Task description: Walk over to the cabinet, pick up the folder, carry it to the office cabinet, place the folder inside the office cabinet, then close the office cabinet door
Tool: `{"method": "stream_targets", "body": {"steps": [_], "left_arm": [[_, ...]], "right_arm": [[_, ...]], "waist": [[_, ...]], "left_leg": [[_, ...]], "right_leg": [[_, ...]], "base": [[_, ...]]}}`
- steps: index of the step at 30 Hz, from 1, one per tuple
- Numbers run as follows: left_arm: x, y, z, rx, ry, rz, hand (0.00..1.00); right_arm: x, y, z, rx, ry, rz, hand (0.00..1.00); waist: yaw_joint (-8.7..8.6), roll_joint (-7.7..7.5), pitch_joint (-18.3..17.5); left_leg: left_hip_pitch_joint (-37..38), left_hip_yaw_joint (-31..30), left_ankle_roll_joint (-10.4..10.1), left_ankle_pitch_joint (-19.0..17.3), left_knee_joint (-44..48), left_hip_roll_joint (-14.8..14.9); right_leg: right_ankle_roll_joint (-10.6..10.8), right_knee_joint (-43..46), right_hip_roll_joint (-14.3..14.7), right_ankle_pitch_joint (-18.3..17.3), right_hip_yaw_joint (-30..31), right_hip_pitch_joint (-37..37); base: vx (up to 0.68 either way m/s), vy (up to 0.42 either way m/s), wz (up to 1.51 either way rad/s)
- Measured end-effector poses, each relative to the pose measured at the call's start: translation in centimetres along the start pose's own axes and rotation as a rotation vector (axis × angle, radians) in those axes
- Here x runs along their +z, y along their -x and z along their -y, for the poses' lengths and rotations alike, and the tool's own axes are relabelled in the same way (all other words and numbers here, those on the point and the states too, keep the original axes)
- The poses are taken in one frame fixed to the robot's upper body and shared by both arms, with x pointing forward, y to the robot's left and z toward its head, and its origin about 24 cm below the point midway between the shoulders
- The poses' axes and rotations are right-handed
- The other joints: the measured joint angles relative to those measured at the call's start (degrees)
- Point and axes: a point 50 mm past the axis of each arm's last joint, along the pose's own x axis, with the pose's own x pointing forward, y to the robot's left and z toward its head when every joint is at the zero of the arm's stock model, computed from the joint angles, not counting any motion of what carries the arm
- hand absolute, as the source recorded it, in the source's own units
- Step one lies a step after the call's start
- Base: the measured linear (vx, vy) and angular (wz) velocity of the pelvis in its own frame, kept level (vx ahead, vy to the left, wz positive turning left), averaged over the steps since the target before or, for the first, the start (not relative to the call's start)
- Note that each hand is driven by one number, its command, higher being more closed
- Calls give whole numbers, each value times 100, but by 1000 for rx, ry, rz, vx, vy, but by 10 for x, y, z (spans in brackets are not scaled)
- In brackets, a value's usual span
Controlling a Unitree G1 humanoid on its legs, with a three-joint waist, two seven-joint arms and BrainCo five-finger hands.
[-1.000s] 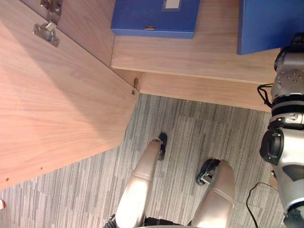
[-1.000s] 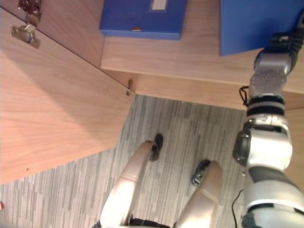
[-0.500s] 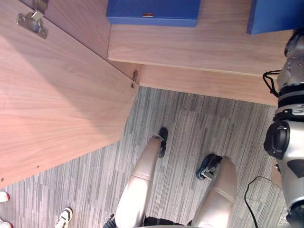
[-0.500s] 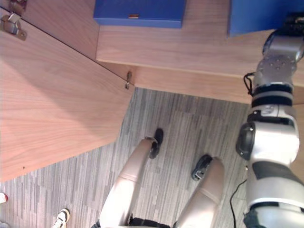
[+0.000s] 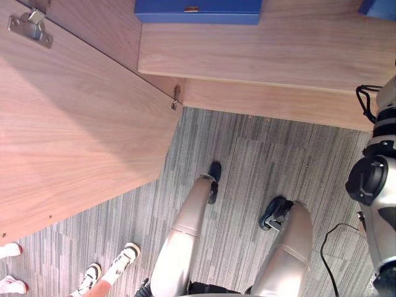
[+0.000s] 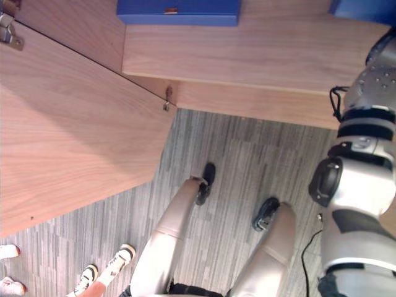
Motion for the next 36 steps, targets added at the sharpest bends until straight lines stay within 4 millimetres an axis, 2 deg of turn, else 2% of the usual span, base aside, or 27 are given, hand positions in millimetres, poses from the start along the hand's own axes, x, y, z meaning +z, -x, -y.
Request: {"method": "stream_targets", "body": {"steps": [6, 12, 18, 21, 23, 24, 25, 26, 27, 28, 32, 36], "left_arm": [[1, 0, 0, 1, 7, 9, 0], [2, 0, 0, 2, 14, 19, 0], [2, 0, 0, 5, 24, 22, 0], [4, -1, -1, 9, 35, 28, 0], [6, -1, -2, 13, 43, 32, 0], [8, -2, -2, 16, 51, 39, 0], [10, -2, -2, 18, 54, 43, 0], [12, -2, -3, 23, 62, 50, 0], [13, -3, -4, 26, 67, 57, 0], [15, -3, -4, 28, 73, 63, 0], [17, -3, -6, 36, 89, 70, 0], [19, -4, -5, 37, 97, 75, 0]], "right_arm": [[-4, 2, -19, 130, 214, -8, 0], [-17, 2, -9, 128, 341, -51, 0], [-24, 4, -8, 146, 366, -64, 0], [-27, 2, -1, 125, 392, -74, 0], [-35, 1, 12, 110, 568, -96, 0], [-42, 1, 23, 112, 742, -126, 0], [-47, 1, 30, 113, 828, -143, 0], [-53, 2, 39, 137, 1019, -156, 0], [-56, 3, 42, 162, 1121, -163, 0], [-60, 3, 46, 178, 1251, -188, 0], [-65, 4, 63, 133, 1344, -232, 0], [-70, 6, 71, 135, 1413, -233, 0]], "waist": [[-11, 1, 0], [-22, 0, 0], [-21, 0, -1], [-40, 0, -1], [-71, 0, 0], [-85, 0, 0], [-91, 0, 0], [-114, 0, -1], [-144, 0, -1], [-150, -2, -2], [-144, -20, -21], [-162, -27, -29]], "left_leg": [[7, 17, -1, 0, -23, 85], [102, 35, -52, 69, -153, 133], [227, 59, -66, 128, -284, 207], [245, 71, -69, 130, -280, 268], [267, 89, -69, 130, -281, 305], [291, 113, -69, 130, -285, 337], [306, 126, -69, 130, -290, 351], [321, 139, -69, 130, -289, 375], [325, 140, -69, 130, -285, 397], [373, 163, -65, 127, -309, 494], [623, 199, -23, 163, -489, 527], [764, 216, -32, 271, -731, 533]], "right_leg": [[-47, -54, 84, 29, 1, -6], [-117, -115, 111, 74, 16, 5], [-168, -169, 188, 119, 42, 35], [-174, -178, 240, 137, 46, 36], [-179, -191, 281, 160, 70, 38], [-188, -206, 309, 181, 92, 41], [-194, -212, 321, 189, 102, 46], [-202, -218, 344, 199, 116, 51], [-208, -228, 371, 214, 118, 55], [-332, -323, 467, 292, 115, 103], [-384, -484, 501, 359, 111, 309], [-411, -700, 521, 472, 83, 421]], "base": [[54, -14, -6], [31, -15, -4], [20, -24, -7], [19, -22, -9], [18, -13, -12], [9, -9, -14], [6, -12, -16], [1, -11, -12], [-1, -13, -26], [-1, -9, -23], [-1, -3, -10], [1, -3, -1]]}}
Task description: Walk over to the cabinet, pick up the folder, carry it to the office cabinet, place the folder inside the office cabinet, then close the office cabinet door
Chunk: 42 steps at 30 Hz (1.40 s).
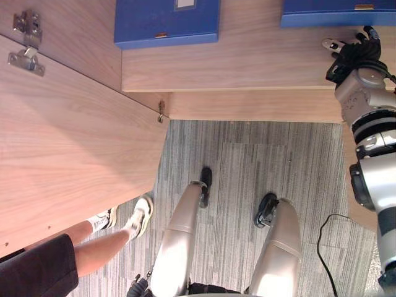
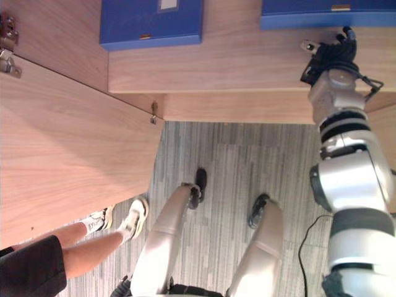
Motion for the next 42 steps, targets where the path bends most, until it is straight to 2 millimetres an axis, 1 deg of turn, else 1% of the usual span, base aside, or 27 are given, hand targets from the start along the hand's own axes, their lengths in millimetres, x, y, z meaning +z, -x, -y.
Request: {"method": "stream_targets", "body": {"steps": [3, 4, 8, 11, 12, 13, 14, 15, 16, 18, 20, 22, 23, 24, 25, 26, 27, 29, 31, 32, 33, 34, 36, 37, 39, 40, 42], "left_arm": [[1, 0, -1, 4, 4, 3, 0], [1, 0, -1, 4, 4, 6, 0], [4, 0, -3, 4, 0, 18, 0], [6, -1, -6, 6, -6, 25, 0], [7, -1, -6, 4, -8, 27, 0], [7, -1, -6, -1, -14, 28, 0], [8, -1, -7, -11, -22, 30, 0], [8, -1, -7, -16, -24, 32, 0], [9, -1, -7, -30, -32, 35, 0], [11, -1, -9, -36, -38, 39, 0], [12, -1, -11, -49, -43, 41, 0], [13, -1, -11, -56, -48, 41, 0], [13, -1, -12, -61, -50, 43, 0], [14, 0, -12, -66, -50, 47, 0], [16, 0, -11, -76, -49, 55, 0], [17, 0, -10, -81, -50, 61, 0], [20, 0, -9, -88, -50, 73, 0], [24, 0, -7, -101, -45, 90, 0], [26, 1, -6, -106, -37, 98, 0], [28, 1, -6, -108, -16, 105, 0], [29, 1, -7, -108, -11, 110, 0], [30, 1, -8, -106, 29, 114, 0], [30, 1, -8, -102, 57, 115, 0], [31, 1, -8, -101, 84, 115, 0], [33, 1, -7, -108, 120, 124, 0], [37, 1, -5, -117, 133, 138, 0], [45, 3, 1, -143, 163, 174, 0]], "right_arm": [[-15, 1, 2, -6, 88, -21, 0], [-22, 1, 3, -6, 147, -29, 0], [-34, 2, 5, 9, 256, -52, 0], [-51, 5, 5, 49, 494, -47, 0], [-53, 5, 5, 61, 552, -43, 0], [-57, 6, 6, 85, 657, -42, 0], [-67, 8, 7, 129, 807, -43, 0], [-71, 9, 6, 151, 874, -38, 0], [-80, 11, 8, 193, 999, -38, 0], [-91, 14, 9, 229, 1076, -48, 0], [-101, 17, 12, 263, 1111, -72, 0], [-113, 21, 15, 288, 1110, -111, 0], [-126, 26, 13, 322, 1098, -150, 0], [-131, 29, 12, 336, 1093, -168, 0], [-141, 33, 14, 351, 1065, -205, 0], [-145, 34, 15, 352, 1055, -221, 0], [-153, 38, 15, 358, 1025, -257, 0], [-172, 47, 17, 361, 934, -333, 0], [-184, 54, 19, 354, 855, -379, 0], [-195, 60, 19, 343, 761, -425, 0], [-200, 63, 19, 337, 722, -443, 0], [-212, 71, 22, 313, 619, -490, 0], [-223, 79, 25, 292, 542, -525, 0], [-236, 89, 30, 268, 469, -570, 0], [-262, 113, 31, 240, 353, -650, 0], [-280, 132, 31, 231, 319, -710, 0], [-311, 169, 34, 234, 304, -818, 0]], "waist": [[13, -40, -52], [15, -48, -58], [20, -104, -109], [24, -206, -230], [25, -213, -230], [27, -216, -232], [44, -244, -280], [48, -256, -287], [44, -272, -301], [52, -342, -337], [66, -393, -365], [73, -406, -371], [90, -435, -383], [89, -439, -387], [85, -441, -388], [77, -442, -388], [63, -444, -387], [57, -468, -397], [25, -486, -411], [18, -537, -487], [17, -567, -542], [12, -636, -676], [2, -682, -787], [3, -720, -929], [37, -830, -1170], [35, -901, -1315], [19, -989, -1512]], "left_leg": [[156, 11, 20, 40, -155, -4], [241, 17, 25, 46, -205, -6], [338, 22, 28, 74, -317, -13], [395, 23, 27, 112, -432, -17], [425, 17, 26, 124, -464, -17], [514, 11, 23, 143, -529, -16], [618, 10, 25, 170, -626, -14], [667, 9, 25, 181, -670, -9], [774, -30, 26, 208, -755, -4], [865, -44, 26, 245, -868, -3], [1004, -52, 10, 319, -1053, 1], [1208, -57, 25, 413, -1299, 13], [1416, -35, 19, 488, -1529, 48], [1503, -32, 24, 519, -1624, 54], [1686, -25, 19, 583, -1815, 57], [1783, -25, 15, 618, -1914, 60], [1970, -18, 10, 678, -2111, 88], [2360, 21, -24, 738, -2392, 177], [2616, 19, -31, 760, -2538, 200], [2816, 35, -40, 766, -2655, 238], [2884, 36, -43, 768, -2697, 251], [3072, 40, -60, 779, -2821, 272], [3248, 44, -63, 778, -2910, 286], [3417, 60, -69, 775, -2996, 321], [3683, 99, -87, 774, -3155, 384], [3821, 105, -114, 785, -3241, 396], [4065, 112, -185, 835, -3443, 386]], "right_leg": [[5, -166, 5, 55, -27, 156], [13, -240, 6, 78, -37, 249], [22, -374, 7, 124, -68, 368], [26, -499, 13, 170, -93, 425], [30, -532, 17, 184, -107, 460], [35, -610, 25, 214, -127, 557], [40, -725, 41, 257, -149, 666], [35, -774, 50, 274, -164, 723], [35, -910, 66, 314, -252, 882], [40, -1030, 79, 357, -290, 989], [36, -1237, 100, 441, -348, 1148], [49, -1519, 137, 561, -420, 1374], [49, -1800, 193, 685, -447, 1582], [48, -1911, 212, 730, -465, 1673], [67, -2124, 236, 815, -522, 1863], [66, -2239, 248, 859, -550, 1971], [72, -2499, 302, 964, -602, 2192], [78, -2973, 436, 1157, -663, 2637], [89, -3202, 480, 1237, -723, 2941], [100, -3407, 536, 1301, -745, 3173], [94, -3488, 559, 1324, -751, 3248], [96, -3679, 601, 1372, -790, 3467], [98, -3846, 629, 1411, -849, 3687], [90, -4034, 682, 1476, -887, 3896], [71, -4363, 789, 1591, -890, 4210], [79, -4481, 814, 1628, -891, 4347], [85, -4595, 816, 1645, -891, 4532]], "base": [[30, 11, -1], [45, 19, -2], [18, 11, 0], [0, 0, 0], [0, 0, 0], [0, 0, 0], [0, 0, 0], [0, 0, 0], [22, 24, 3], [9, 12, 3], [0, 0, 0], [19, 19, -4], [44, 34, -11], [56, 38, -11], [45, 21, -4], [62, 28, -3], [83, 33, -9], [115, 34, -14], [100, 8, -8], [66, -7, -10], [106, -26, -9], [90, -27, -2], [82, -21, 1], [95, -20, -9], [91, -27, -14], [69, -33, -9], [59, -43, -6]]}}
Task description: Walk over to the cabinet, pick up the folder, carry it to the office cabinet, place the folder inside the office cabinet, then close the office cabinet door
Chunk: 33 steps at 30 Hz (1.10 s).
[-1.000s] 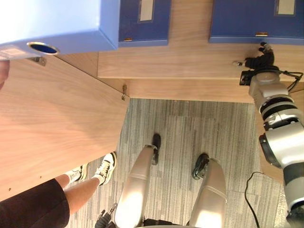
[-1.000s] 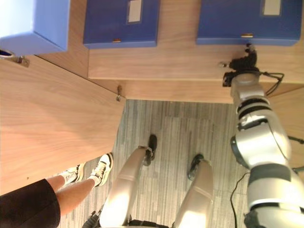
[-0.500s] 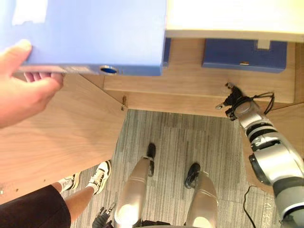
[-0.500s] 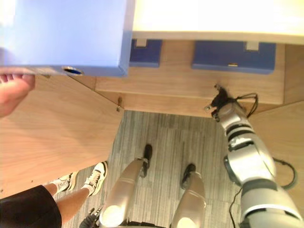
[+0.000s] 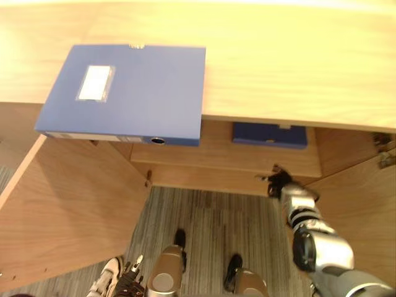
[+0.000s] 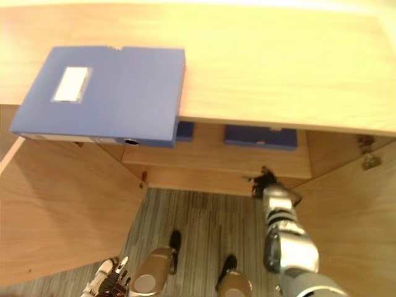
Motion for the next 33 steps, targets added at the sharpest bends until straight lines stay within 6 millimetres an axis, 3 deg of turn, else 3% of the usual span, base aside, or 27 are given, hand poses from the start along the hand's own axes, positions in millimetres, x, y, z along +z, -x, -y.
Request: {"method": "stream_targets", "body": {"steps": [1, 2, 3, 4, 5, 6, 8, 11, 17, 20, 24, 28, 33], "left_arm": [[8, -1, 5, -21, 2, 34, 0], [12, -1, 7, -29, 3, 49, 0], [19, -1, 10, -42, 11, 83, 0], [22, -1, 11, -46, 20, 99, 0], [33, 0, 13, -56, 59, 151, 0], [35, 1, 13, -58, 66, 161, 0], [56, 7, 18, -99, 112, 266, 0], [77, 16, 31, -168, 122, 380, 0], [90, 32, 48, -254, 160, 481, 0], [103, 50, 68, -314, 136, 576, 0], [129, 84, 97, -379, 25, 779, 0], [149, 120, 101, -308, -140, 1006, 0], [164, 149, 100, -154, -294, 1213, 0]], "right_arm": [[-31, 5, -11, 24, 43, -70, 0], [-46, 8, -16, 38, 62, -104, 0], [-73, 15, -25, 68, 129, -162, 0], [-84, 19, -29, 81, 156, -186, 0], [-118, 30, -31, 102, 152, -274, 0], [-123, 32, -30, 103, 150, -288, 0], [-159, 46, -20, 93, 136, -386, 0], [-196, 66, -9, 66, 80, -487, 0], [-225, 88, -15, 12, -165, -553, 0], [-228, 91, -21, -15, -267, -556, 0], [-232, 95, -27, -6, -263, -558, 0], [-231, 96, -35, -4, -295, -554, 0], [-229, 97, -44, 28, -255, -549, 0]], "waist": [[-12, -45, -117], [-20, -62, -177], [-55, -92, -295], [-73, -102, -322], [-144, -131, -397], [-145, -136, -403], [-174, -199, -567], [-224, -312, -692], [-194, -484, -895], [-139, -545, -938], [-11, -663, -1051], [29, -710, -1081], [153, -716, -1083]], "left_leg": [[128, 12, -7, 62, -158, 0], [174, 17, -18, 112, -257, 0], [255, 22, -6, 240, -489, -2], [315, 28, -19, 309, -617, -2], [568, 30, -9, 523, -1055, -3], [612, 29, 10, 553, -1118, -4], [825, 2, 7, 803, -1613, 1], [1106, -119, 29, 1023, -2039, -15], [1179, -188, 59, 1043, -2059, -89], [1155, -309, 40, 1030, -2059, -103], [1076, -462, 30, 1032, -2054, -124], [1078, -644, 78, 1004, -2078, -187], [1048, -675, 78, 1020, -2079, -185]], "right_leg": [[-3, -103, 16, 41, 1, 86], [-3, -150, 24, 62, 3, 101], [-11, -249, 42, 117, 3, 111], [-12, -310, 53, 150, 4, 138], [-25, -500, 97, 241, 0, 260], [-29, -529, 104, 250, 0, 282], [-43, -700, 158, 302, -19, 296], [-45, -842, 180, 319, -181, 515], [1, -1029, 167, 355, -324, 754], [16, -1044, 173, 375, -447, 860], [17, -1057, 176, 374, -624, 895], [25, -1088, 129, 369, -834, 1055], [34, -1088, 136, 362, -939, 1051]], "base": [[32, -42, -5], [20, -45, -5], [4, -37, -4], [-3, -59, -3], [-9, -47, -3], [-55, -51, -3], [-56, -21, 0], [9, -14, 19], [12, 2, 14], [18, -6, 20], [5, -6, 22], [-13, -6, 23], [-14, 1, 13]]}}
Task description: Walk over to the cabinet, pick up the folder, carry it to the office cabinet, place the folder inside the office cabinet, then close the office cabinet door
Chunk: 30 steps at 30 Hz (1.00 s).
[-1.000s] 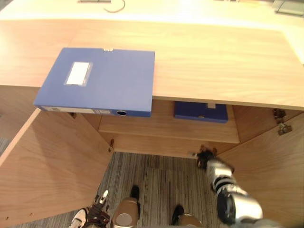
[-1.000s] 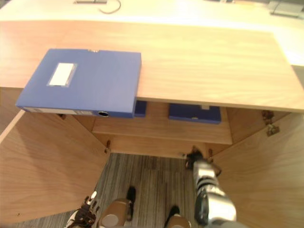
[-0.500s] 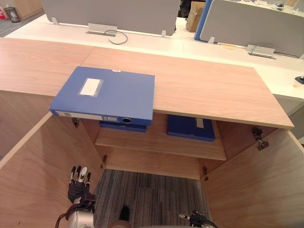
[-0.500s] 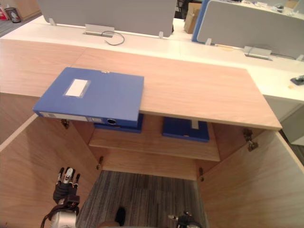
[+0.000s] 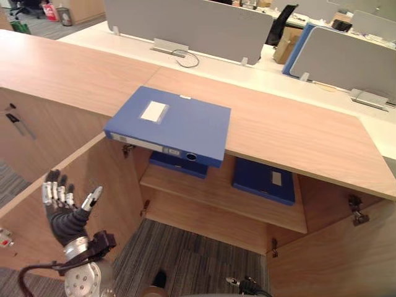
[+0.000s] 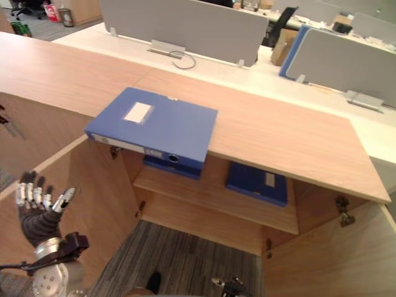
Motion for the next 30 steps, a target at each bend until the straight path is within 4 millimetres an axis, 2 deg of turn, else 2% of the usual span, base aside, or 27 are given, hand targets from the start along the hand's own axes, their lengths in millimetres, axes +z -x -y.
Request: {"method": "stream_targets", "body": {"steps": [3, 6, 7, 10, 16, 19, 24, 30], "left_arm": [[25, -2, 1, 30, -230, 174, 0], [47, -4, 2, 44, -345, 324, 0], [55, -6, 3, 58, -381, 385, 0], [61, -8, 6, 58, -419, 449, 0], [75, -18, 27, -126, -546, 659, 0], [71, -30, 39, -250, -715, 781, 0], [47, -48, 48, -437, -937, 803, 0], [35, -54, 55, -582, -1051, 836, 0]], "right_arm": [[2, 0, -1, 6, 13, 17, 0], [2, 0, -1, 5, 9, 17, 0], [1, 0, -1, 4, 10, 14, 0], [-1, 0, -1, 4, 27, 6, 0], [4, -1, 1, 3, 66, 11, 0], [9, -2, 9, -7, 77, 23, 0], [16, -3, 22, -23, 128, 44, 0], [16, -2, 35, -48, 129, 45, 0]], "waist": [[-5, 1, 0], [-17, -12, -10], [-28, -24, -20], [-39, -28, -22], [-113, -19, -21], [-159, 30, -31], [-204, 126, -75], [-260, 219, -131]], "left_leg": [[-28, -28, 2, 22, 0, 3], [-131, -36, 6, 51, 19, 7], [-175, -37, -50, 100, 23, 6], [-179, 4, -53, 92, 24, 36], [-127, 225, -80, 60, 25, 159], [-17, 345, -104, 40, 24, 242], [109, 542, -124, 26, 23, 320], [195, 597, -161, 1, 9, 350]], "right_leg": [[19, -31, 22, -24, -2, -47], [14, -52, 44, -19, 4, -160], [4, -54, 56, -8, 13, -194], [-20, -85, 71, 11, 82, -206], [-101, -195, 215, 65, 324, -237], [-132, -207, 279, 80, 475, -209], [-192, -193, 340, 118, 693, -177], [-238, -145, 358, 100, 768, -176]], "base": [[-34, -7, 4], [0, 0, 0], [0, 0, 0], [33, -13, -8], [7, -27, -21], [-10, -35, -24], [-21, -12, -24], [-49, 3, -6]]}}
